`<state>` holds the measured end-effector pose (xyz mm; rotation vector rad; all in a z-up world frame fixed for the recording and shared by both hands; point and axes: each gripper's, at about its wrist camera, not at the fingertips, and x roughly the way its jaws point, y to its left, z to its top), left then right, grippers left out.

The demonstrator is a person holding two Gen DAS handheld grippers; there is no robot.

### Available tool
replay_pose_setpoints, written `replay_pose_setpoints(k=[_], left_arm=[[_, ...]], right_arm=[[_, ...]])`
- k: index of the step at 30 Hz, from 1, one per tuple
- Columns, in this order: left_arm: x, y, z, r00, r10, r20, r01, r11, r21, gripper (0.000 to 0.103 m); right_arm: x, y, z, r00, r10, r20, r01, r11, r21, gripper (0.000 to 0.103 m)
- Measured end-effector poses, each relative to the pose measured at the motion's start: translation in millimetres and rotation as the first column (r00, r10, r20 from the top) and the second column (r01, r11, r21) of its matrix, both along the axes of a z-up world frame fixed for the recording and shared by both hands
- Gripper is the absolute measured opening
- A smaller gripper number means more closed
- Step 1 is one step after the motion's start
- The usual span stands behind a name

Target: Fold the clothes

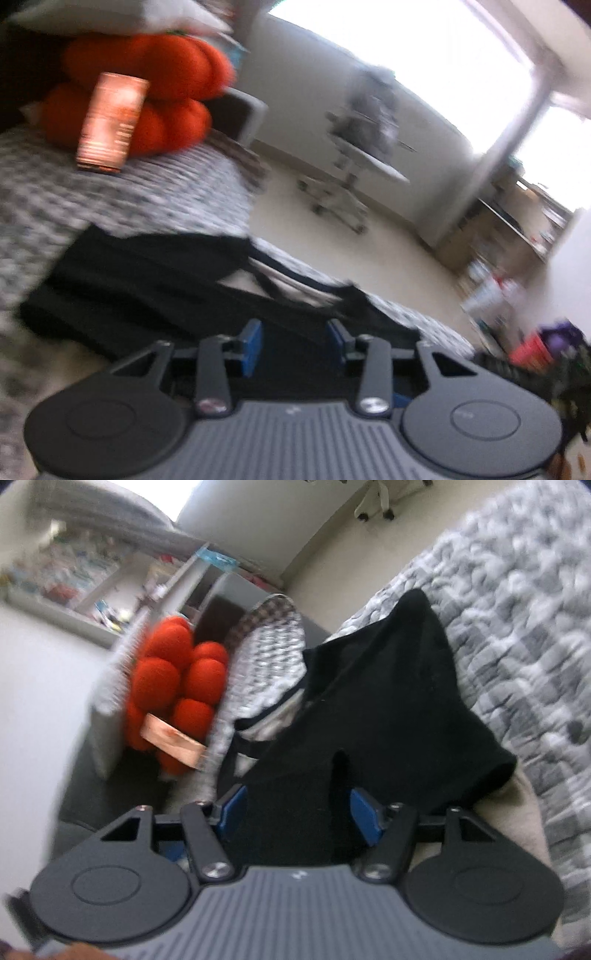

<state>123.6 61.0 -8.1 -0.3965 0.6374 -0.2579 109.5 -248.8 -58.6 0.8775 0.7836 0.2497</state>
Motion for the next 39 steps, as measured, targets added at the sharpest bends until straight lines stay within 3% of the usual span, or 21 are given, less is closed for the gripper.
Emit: replay_pose_setpoints(k=[4, 6, 9, 12, 14, 17, 22, 26, 30, 39], left_arm=[[3, 29, 0, 0.987, 0.162, -0.015, -0.162, 0.987, 0.014, 0.040], [3, 40, -2, 0.976, 0.214, -0.027, -0.214, 0.977, 0.008, 0.040], [4, 54, -4, 0.961, 0.275, -0.041, -0.275, 0.962, 0.002, 0.040], [3, 62, -6, 0.954, 0.298, -0.042, -0.299, 0.954, 0.001, 0.040], [3, 67, -7, 0.948, 0.314, -0.043, -0.314, 0.949, 0.001, 0.040], [2, 73, -8, 0.940, 0.338, -0.040, -0.338, 0.941, 0.000, 0.040], [1, 87, -8, 0.917, 0.398, -0.014, -0.398, 0.917, 0.015, 0.037], [1, 101, -12, 0.899, 0.437, -0.018, -0.437, 0.899, 0.003, 0.028], [2, 109, -16, 0.889, 0.457, -0.028, -0.457, 0.889, -0.010, 0.022], [8, 91, -19, 0.923, 0.385, 0.003, -0.385, 0.922, 0.039, 0.011]], right_arm=[[-2, 31, 7, 0.999, 0.023, 0.030, -0.015, 0.969, -0.248, 0.059], [-2, 51, 8, 0.998, 0.044, 0.049, -0.022, 0.925, -0.380, 0.055], [-6, 83, 6, 0.993, 0.083, 0.079, -0.023, 0.824, -0.565, 0.044], [-10, 104, 3, 0.988, 0.122, 0.098, -0.028, 0.754, -0.656, 0.027], [-11, 111, 4, 0.983, 0.142, 0.116, -0.024, 0.728, -0.685, 0.013], [-12, 111, 11, 0.976, 0.165, 0.142, -0.026, 0.735, -0.677, 0.006], [-12, 100, 47, 0.952, 0.192, 0.240, -0.006, 0.792, -0.610, 0.006], [-13, 81, 77, 0.930, 0.186, 0.318, 0.011, 0.849, -0.529, 0.006], [-13, 64, 91, 0.921, 0.154, 0.357, 0.038, 0.878, -0.478, 0.006], [-9, 36, 93, 0.927, 0.094, 0.363, 0.078, 0.898, -0.432, 0.006]])
